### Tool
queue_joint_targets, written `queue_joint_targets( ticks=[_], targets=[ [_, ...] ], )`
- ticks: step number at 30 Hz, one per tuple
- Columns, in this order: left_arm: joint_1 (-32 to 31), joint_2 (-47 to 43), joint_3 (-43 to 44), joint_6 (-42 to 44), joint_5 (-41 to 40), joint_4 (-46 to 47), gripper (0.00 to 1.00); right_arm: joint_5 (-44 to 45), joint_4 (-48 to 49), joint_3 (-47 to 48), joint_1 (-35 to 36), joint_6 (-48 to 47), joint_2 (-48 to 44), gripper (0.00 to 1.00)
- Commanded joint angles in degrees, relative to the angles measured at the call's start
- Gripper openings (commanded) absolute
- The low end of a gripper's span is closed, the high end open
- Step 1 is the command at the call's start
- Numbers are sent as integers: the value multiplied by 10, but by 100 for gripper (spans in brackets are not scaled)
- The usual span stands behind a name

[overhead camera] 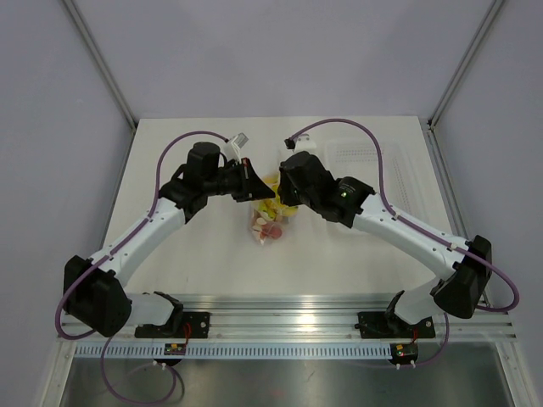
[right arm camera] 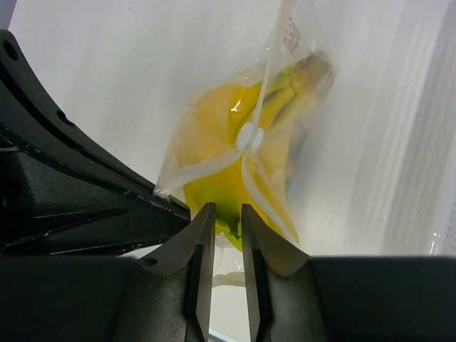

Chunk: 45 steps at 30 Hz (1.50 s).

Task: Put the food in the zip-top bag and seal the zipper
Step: Adjust the zipper food storage bag at the center of the board.

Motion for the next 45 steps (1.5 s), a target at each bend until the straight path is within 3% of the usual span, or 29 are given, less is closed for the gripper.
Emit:
queue_joint_targets(
  ticks=[1, 9, 16, 31, 41, 45],
  targets=[
    [3, -5, 21, -1, 28, 44, 0, -9, 10, 2, -7, 8, -3, 28],
    [3, -2, 24, -5, 29, 46, 0, -75, 32, -18, -7, 28, 5, 9],
    [3, 0, 22, -15, 34, 60, 0, -108, 46, -52, -7, 39, 21, 6],
    [3, -8, 13, -18, 39, 61, 0, -107, 56, -54, -7, 36, 28, 6],
    [3, 2, 3, -16, 45, 70, 0, -57, 6, -12, -7, 19, -40, 15],
    [3, 8, 0, -17, 49, 74, 0, -23, -1, -16, -7, 17, -62, 24]
  ],
)
